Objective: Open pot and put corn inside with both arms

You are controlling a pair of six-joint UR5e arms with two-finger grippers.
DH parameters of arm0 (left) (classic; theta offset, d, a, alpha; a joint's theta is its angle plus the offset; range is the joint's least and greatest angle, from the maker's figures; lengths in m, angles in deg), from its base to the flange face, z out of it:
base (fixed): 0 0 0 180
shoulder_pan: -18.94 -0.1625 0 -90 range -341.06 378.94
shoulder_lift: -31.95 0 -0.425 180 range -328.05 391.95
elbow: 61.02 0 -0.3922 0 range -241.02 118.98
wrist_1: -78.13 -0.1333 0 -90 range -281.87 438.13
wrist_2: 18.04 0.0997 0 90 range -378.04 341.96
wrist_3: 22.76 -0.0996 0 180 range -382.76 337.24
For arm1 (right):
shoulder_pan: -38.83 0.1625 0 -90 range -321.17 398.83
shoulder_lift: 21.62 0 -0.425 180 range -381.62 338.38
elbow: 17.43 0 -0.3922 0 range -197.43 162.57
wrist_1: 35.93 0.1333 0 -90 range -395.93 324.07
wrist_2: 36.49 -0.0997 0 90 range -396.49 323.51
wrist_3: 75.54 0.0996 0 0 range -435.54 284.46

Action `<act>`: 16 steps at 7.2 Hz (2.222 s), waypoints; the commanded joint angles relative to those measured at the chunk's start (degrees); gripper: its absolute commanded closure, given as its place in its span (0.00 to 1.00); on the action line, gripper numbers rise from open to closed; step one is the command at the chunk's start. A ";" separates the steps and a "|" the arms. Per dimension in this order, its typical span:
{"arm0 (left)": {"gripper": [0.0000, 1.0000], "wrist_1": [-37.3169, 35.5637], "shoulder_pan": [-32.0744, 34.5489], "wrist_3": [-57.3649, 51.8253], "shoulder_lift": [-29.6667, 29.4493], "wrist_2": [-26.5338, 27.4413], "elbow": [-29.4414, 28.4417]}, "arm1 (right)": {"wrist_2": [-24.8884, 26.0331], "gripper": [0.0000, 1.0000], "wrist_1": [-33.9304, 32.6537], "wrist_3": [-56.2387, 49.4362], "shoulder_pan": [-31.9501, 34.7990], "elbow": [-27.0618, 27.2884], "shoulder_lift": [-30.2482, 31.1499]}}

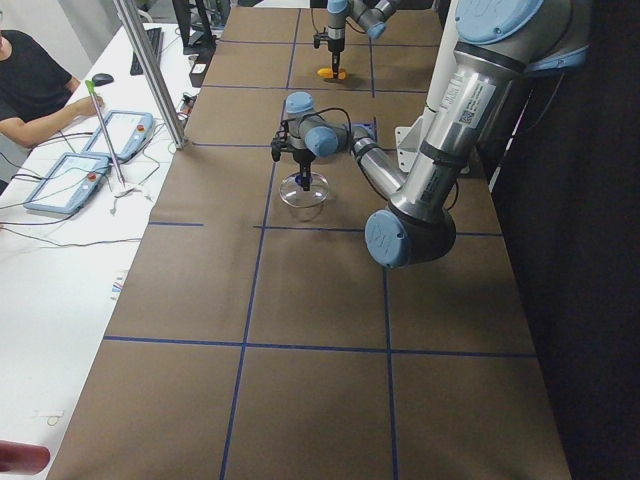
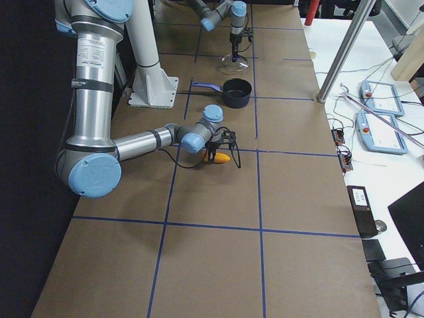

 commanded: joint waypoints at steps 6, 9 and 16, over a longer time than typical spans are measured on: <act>0.80 0.51 -2.09 -0.40 0.38 0.09 -1.68 | -1.94 0.99 -0.10 0.00 4.98 8.77 -2.49; 0.00 1.21 -2.09 -1.02 0.47 0.09 -1.94 | -2.12 0.99 -16.73 0.79 4.80 10.09 -17.92; 0.00 0.51 3.33 -1.63 0.38 -5.85 -0.10 | 8.23 0.99 -26.12 11.24 -8.10 -0.16 -39.75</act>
